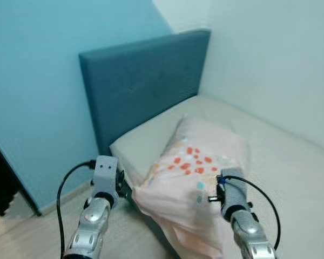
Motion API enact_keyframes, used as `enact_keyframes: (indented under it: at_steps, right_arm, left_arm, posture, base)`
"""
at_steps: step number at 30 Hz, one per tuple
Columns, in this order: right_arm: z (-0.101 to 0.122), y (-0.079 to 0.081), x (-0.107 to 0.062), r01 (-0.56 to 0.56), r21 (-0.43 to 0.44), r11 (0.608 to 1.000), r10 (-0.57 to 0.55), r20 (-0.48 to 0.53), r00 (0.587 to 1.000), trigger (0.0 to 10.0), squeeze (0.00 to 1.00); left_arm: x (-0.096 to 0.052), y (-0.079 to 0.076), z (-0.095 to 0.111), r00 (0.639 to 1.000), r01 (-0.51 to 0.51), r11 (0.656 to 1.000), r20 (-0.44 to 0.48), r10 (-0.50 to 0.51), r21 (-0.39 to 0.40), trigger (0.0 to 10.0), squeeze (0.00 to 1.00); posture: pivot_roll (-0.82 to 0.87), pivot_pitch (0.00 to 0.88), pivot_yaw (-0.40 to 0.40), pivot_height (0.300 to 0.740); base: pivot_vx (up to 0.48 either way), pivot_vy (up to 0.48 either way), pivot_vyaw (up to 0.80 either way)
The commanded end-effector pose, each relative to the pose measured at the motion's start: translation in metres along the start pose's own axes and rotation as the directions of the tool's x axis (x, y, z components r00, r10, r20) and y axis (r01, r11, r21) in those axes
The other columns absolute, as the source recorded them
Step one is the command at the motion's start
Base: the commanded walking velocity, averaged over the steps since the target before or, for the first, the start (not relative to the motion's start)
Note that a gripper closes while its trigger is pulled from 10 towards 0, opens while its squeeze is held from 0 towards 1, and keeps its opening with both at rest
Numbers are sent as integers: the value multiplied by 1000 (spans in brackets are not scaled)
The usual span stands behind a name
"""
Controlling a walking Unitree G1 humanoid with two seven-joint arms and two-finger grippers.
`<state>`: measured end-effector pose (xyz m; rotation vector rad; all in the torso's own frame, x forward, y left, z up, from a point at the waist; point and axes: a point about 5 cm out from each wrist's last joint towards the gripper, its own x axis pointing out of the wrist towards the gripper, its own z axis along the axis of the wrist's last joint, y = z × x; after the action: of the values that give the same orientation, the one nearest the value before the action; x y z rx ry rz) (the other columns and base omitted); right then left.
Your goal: Clean up the room
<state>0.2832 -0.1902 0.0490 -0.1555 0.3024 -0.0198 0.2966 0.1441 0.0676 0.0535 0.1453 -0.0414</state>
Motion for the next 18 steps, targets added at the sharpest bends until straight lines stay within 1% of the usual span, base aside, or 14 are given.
enact_keyframes:
  at_steps: [1, 4, 7, 9, 10, 11, 14, 15, 16, 18]
  right_arm:
    - [-7, 4, 0, -13, 16, 1000, 13, -22, 1000, 10000, 0]
    - [-6, 4, 1, -11, 16, 1000, 12, -21, 1000, 10000, 0]
    - [-1, 4, 1, 1, 15, 1000, -1, 0, 1000, 10000, 0]
    - [0, 5, 1, 2, 16, 1000, -2, 8, 1000, 10000, 0]
    - [0, 5, 1, 2, 16, 1000, -2, 8, 1000, 10000, 0]
    - [-1, 9, 2, -10, 23, 1000, 10, 8, 1000, 10000, 0]
    - [-1, 13, 2, -50, 12, 999, 50, 3, 999, 10000, 0]
    - [-1, 13, 2, -50, 12, 999, 50, 3, 999, 10000, 0]
    - [0, 13, 1, -53, 22, 998, 53, 5, 999, 10000, 0]
    - [-1, 13, 0, -56, 27, 998, 56, 5, 998, 10000, 0]
  left_arm:
    - [1, 3, -4, 1000, 2, 1000, -20, -1, 27, 10000, 0]
    - [2, 2, -3, 1000, 5, 1000, -18, -5, 29, 10000, 0]
    - [11, -6, 5, 998, 62, 997, -2, -62, 38, 10000, 0]
    - [13, -8, 7, 997, 76, 996, 0, -76, 42, 10000, 0]
    - [13, -8, 7, 997, 76, 996, 0, -76, 42, 10000, 0]
    - [15, -7, 6, 997, 76, 996, -5, -76, 43, 10000, 0]
    - [13, -1, 2, 999, 30, 999, -28, -29, 29, 10000, 0]
    - [13, -1, 2, 999, 30, 999, -28, -29, 29, 10000, 0]
    - [13, -1, 1, 999, 22, 1000, -35, -22, -1, 10000, 0]
    - [10, -3, -4, 999, 26, 1000, -47, -26, -5, 10000, 0]
  posture:
    - [-7, 0, -2, 740]
    - [-7, 0, -2, 740]
    - [-16, 0, 35, 740]
    - [-17, 0, 36, 740]
    - [-17, 0, 36, 740]
    - [-18, 0, 36, 740]
    - [-22, 0, 53, 740]
    - [-22, 0, 53, 740]
    - [-31, 0, 49, 740]
    - [-29, 0, 45, 740]
  base:
    - [0, 0, -788]
    - [0, 0, -788]
    - [0, 0, -788]
    - [0, 0, -788]
    - [0, 0, -788]
    - [0, 0, -788]
    - [0, 0, -788]
    - [0, 0, -788]
    - [0, 0, -800]
    - [0, 0, -794]
